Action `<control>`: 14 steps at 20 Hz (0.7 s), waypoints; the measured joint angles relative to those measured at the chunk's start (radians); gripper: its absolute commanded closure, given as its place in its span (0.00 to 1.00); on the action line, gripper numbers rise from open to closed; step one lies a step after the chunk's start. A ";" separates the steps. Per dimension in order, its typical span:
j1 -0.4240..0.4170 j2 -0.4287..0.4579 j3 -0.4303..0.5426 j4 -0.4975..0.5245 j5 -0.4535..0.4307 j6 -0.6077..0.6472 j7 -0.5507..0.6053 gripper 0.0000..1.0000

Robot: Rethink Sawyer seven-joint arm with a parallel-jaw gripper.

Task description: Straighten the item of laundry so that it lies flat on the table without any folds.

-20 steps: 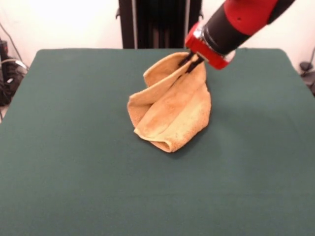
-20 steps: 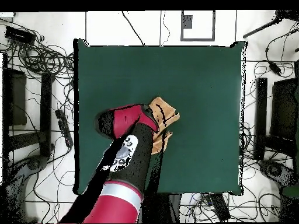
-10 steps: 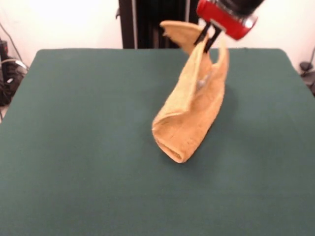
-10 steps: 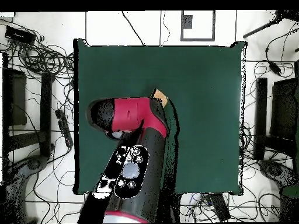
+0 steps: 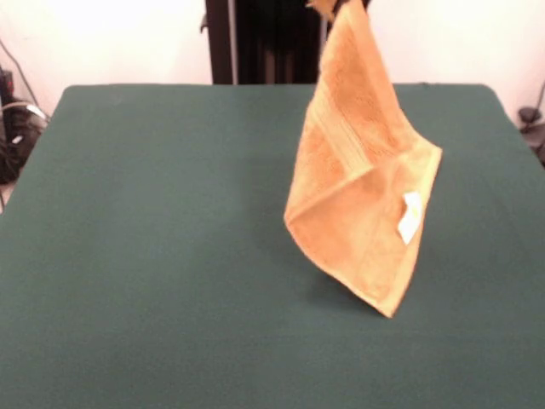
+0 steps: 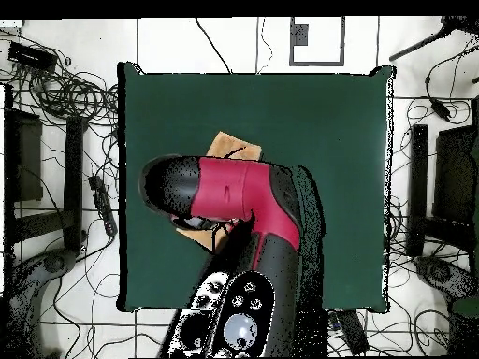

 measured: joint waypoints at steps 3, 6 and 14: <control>-0.035 -0.039 0.012 0.061 0.000 -0.013 0.000 1.00; -0.090 -0.062 0.026 0.122 -0.001 -0.049 0.000 1.00; -0.384 -0.084 0.193 0.304 -0.063 -0.395 -0.012 0.00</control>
